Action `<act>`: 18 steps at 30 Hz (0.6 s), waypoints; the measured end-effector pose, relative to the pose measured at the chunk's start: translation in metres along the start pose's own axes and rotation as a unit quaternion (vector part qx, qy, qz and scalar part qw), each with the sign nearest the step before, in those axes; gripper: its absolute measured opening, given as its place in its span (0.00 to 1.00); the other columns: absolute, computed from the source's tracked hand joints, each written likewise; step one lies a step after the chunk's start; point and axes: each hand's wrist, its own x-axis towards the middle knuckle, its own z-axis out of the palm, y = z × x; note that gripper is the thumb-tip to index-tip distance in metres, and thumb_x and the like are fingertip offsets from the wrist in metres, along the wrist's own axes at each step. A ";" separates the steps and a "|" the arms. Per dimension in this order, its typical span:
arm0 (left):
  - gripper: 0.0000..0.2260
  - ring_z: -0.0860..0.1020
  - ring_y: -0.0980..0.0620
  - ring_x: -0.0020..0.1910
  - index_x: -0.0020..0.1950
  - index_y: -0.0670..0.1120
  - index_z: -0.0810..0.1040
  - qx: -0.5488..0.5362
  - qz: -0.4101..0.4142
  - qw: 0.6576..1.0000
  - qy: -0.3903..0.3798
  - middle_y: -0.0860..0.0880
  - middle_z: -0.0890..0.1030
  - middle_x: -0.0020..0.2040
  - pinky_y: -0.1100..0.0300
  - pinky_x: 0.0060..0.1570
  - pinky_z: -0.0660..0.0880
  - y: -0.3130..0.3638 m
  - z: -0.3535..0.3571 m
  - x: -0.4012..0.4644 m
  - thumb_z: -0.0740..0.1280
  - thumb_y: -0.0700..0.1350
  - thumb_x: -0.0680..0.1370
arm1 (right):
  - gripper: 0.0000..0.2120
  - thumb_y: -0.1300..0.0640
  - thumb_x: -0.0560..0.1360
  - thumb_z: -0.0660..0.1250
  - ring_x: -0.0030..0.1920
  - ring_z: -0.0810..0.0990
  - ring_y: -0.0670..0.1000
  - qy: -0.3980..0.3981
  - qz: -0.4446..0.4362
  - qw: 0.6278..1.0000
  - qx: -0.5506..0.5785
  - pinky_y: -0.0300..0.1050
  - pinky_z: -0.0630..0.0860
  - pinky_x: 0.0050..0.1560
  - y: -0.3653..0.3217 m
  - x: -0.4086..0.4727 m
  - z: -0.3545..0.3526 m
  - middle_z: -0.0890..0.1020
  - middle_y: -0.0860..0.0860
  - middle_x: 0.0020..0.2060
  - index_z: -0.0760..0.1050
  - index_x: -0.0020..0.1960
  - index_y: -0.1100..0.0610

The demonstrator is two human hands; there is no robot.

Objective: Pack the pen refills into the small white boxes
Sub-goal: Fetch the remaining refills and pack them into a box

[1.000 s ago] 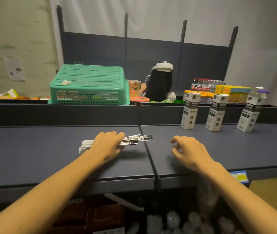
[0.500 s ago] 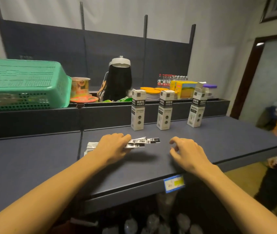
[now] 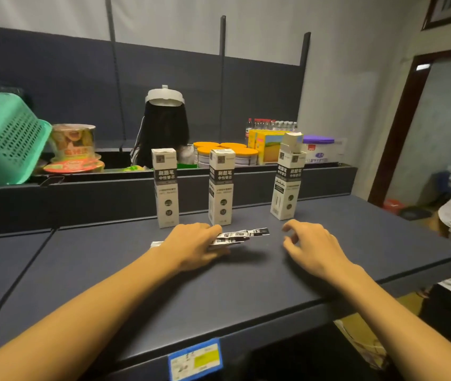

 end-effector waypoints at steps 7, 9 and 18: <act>0.18 0.76 0.49 0.45 0.52 0.52 0.71 -0.024 -0.053 0.998 -0.004 0.52 0.78 0.48 0.52 0.43 0.75 0.036 0.008 0.026 0.57 0.66 0.76 | 0.14 0.51 0.79 0.61 0.57 0.78 0.56 -0.016 -0.052 0.998 0.014 0.49 0.76 0.51 0.049 0.041 0.004 0.79 0.51 0.61 0.72 0.64 0.49; 0.21 0.76 0.50 0.44 0.51 0.53 0.71 -0.020 -0.083 0.996 -0.010 0.52 0.78 0.47 0.52 0.42 0.75 0.046 0.010 0.029 0.56 0.69 0.75 | 0.14 0.51 0.79 0.61 0.58 0.77 0.57 -0.026 -0.073 0.997 0.018 0.49 0.75 0.51 0.062 0.048 0.004 0.79 0.51 0.61 0.72 0.64 0.50; 0.35 0.70 0.54 0.48 0.61 0.55 0.74 -0.032 -0.188 0.981 -0.040 0.53 0.72 0.51 0.56 0.48 0.70 0.098 0.007 0.037 0.49 0.77 0.69 | 0.13 0.51 0.79 0.62 0.52 0.78 0.55 -0.038 -0.135 0.987 0.076 0.49 0.76 0.50 0.110 0.069 0.001 0.81 0.50 0.53 0.74 0.62 0.51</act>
